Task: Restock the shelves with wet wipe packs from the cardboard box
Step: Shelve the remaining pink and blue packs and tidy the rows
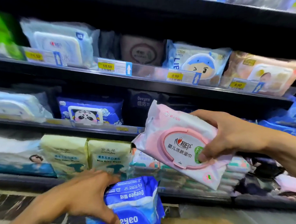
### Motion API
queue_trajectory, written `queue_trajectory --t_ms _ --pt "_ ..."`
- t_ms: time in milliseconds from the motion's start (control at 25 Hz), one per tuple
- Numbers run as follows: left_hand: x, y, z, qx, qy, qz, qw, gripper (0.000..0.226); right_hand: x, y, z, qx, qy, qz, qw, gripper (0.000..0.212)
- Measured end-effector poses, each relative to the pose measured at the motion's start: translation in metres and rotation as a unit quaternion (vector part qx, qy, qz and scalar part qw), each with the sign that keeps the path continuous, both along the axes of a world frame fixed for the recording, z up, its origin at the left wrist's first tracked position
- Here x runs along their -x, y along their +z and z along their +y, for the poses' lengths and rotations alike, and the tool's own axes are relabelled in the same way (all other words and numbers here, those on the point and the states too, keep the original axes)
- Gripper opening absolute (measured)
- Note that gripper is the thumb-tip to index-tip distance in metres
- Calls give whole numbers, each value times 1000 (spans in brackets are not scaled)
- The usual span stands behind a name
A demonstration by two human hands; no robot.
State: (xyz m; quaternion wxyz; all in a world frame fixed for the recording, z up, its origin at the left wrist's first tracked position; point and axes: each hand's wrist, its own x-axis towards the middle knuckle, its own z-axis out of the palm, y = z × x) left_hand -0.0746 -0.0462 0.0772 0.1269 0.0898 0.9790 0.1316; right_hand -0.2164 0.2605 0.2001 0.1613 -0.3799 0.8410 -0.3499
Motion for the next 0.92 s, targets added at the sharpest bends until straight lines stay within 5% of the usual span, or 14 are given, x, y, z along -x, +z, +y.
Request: queue_trajectory --t_ms 280,520,720,920 --pt "-12 46 -17 20 12 104 994 68 3 36 -31 7 1 88 996 80" --pt "-8 75 -25 19 13 114 993 64 9 87 -70 -3 15 162 987 62" --pt "-5 87 -32 42 14 125 991 64 10 132 -104 7 10 212 977 68" --pt "11 100 -47 80 4 124 989 70 21 154 -130 13 13 199 980 61"
